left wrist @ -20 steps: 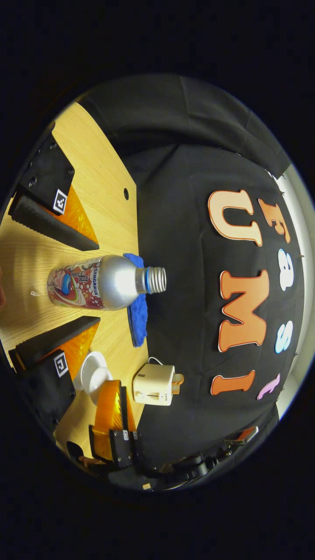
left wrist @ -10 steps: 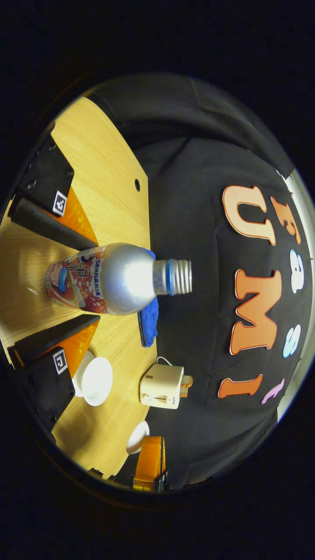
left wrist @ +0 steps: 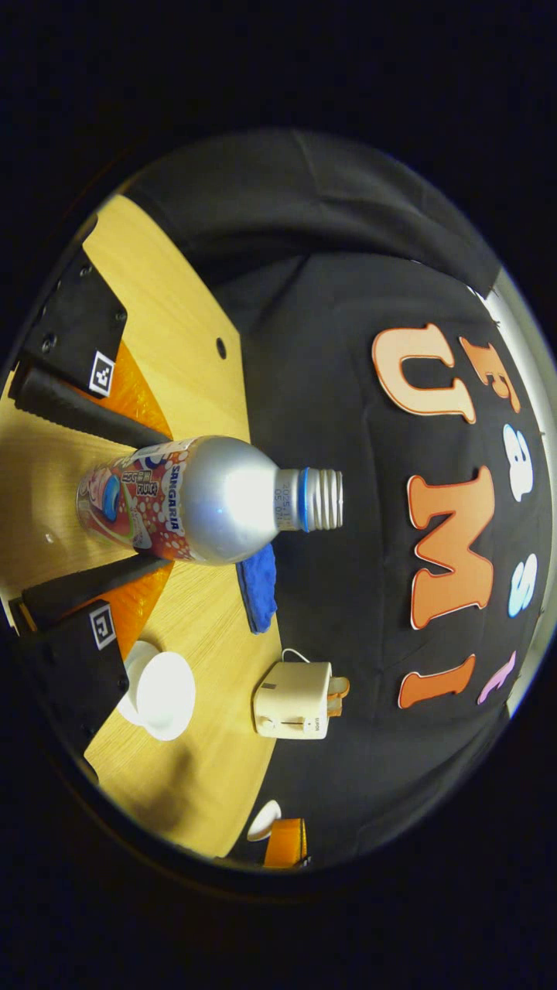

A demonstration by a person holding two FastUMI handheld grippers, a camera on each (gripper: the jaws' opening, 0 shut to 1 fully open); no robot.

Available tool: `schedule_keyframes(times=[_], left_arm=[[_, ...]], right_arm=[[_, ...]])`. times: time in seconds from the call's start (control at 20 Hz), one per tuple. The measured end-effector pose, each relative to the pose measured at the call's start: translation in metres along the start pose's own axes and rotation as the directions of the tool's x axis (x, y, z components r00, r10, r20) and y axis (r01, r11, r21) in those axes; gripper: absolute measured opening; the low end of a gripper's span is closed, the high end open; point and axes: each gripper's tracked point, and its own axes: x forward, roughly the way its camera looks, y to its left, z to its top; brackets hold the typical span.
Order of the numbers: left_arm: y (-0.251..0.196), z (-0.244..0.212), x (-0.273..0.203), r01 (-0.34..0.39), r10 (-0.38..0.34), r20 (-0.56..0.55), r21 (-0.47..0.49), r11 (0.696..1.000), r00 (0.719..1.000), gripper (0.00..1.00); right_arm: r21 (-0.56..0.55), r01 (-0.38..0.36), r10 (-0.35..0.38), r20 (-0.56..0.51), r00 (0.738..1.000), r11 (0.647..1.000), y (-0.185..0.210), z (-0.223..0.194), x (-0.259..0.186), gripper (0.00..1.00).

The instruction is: Open the teacup lid with one hand, grasp the water bottle and pour water into the teacup with the other hand; after pouring, place the water bottle on the coaster and then close the teacup lid.

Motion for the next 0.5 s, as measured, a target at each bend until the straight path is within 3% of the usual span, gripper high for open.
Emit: schedule_keyframes(times=[0.15, 0.3, 0.35, 0.5], left_arm=[[0.005, 0.010, 0.001, -0.040, 0.040, 0.003, 0.152, 0.988, 0.999, 0.78], [0.007, 0.015, 0.001, -0.068, 0.068, 0.009, 0.285, 0.956, 0.998, 0.79], [0.006, 0.016, 0.001, -0.068, 0.070, 0.005, 0.319, 0.945, 0.998, 0.75], [0.005, 0.019, 0.002, -0.086, 0.092, 0.008, 0.451, 0.888, 0.996, 0.79]], right_arm=[[0.004, 0.022, -0.022, 0.005, 1.000, 1.000, -0.014, -0.001, -0.006, 0.20], [0.010, 0.038, -0.038, 0.011, 0.999, 0.999, -0.024, -0.003, -0.011, 0.20], [0.018, 0.040, -0.040, 0.013, 0.999, 0.999, -0.026, -0.004, -0.012, 0.20], [0.034, 0.040, -0.041, 0.014, 0.999, 0.999, -0.031, -0.008, -0.014, 0.20]])
